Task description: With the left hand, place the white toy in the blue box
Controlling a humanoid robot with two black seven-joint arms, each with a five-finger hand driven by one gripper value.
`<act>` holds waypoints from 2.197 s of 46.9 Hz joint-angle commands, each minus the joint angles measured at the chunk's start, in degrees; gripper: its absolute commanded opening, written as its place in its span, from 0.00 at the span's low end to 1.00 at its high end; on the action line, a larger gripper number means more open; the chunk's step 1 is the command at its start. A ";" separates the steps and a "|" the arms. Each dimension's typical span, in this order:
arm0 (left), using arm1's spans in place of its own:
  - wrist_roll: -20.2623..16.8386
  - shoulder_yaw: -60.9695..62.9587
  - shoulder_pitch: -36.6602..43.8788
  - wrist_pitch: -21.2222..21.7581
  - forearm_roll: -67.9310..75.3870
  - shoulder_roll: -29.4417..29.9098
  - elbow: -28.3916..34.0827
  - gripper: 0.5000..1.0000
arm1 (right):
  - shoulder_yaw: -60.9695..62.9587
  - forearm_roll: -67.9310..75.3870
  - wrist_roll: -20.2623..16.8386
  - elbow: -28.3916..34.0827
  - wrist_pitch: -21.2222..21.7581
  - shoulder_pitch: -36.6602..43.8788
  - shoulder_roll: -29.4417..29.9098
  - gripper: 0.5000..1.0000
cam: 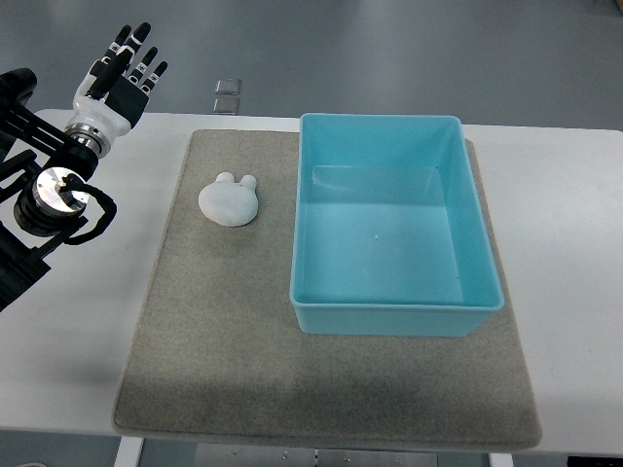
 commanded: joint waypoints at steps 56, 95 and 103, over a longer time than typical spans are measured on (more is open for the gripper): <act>-0.62 3.76 -1.15 -8.35 1.58 0.44 5.27 1.00 | 0.00 0.00 0.00 0.00 -0.06 0.00 0.00 0.87; -0.62 11.31 -1.32 -3.25 63.36 7.64 -7.20 0.98 | 0.00 0.00 0.00 0.00 0.03 0.00 0.00 0.87; -0.53 12.46 -1.32 -2.72 74.52 10.10 -9.41 0.98 | 0.00 0.00 0.00 0.00 0.03 0.00 0.00 0.87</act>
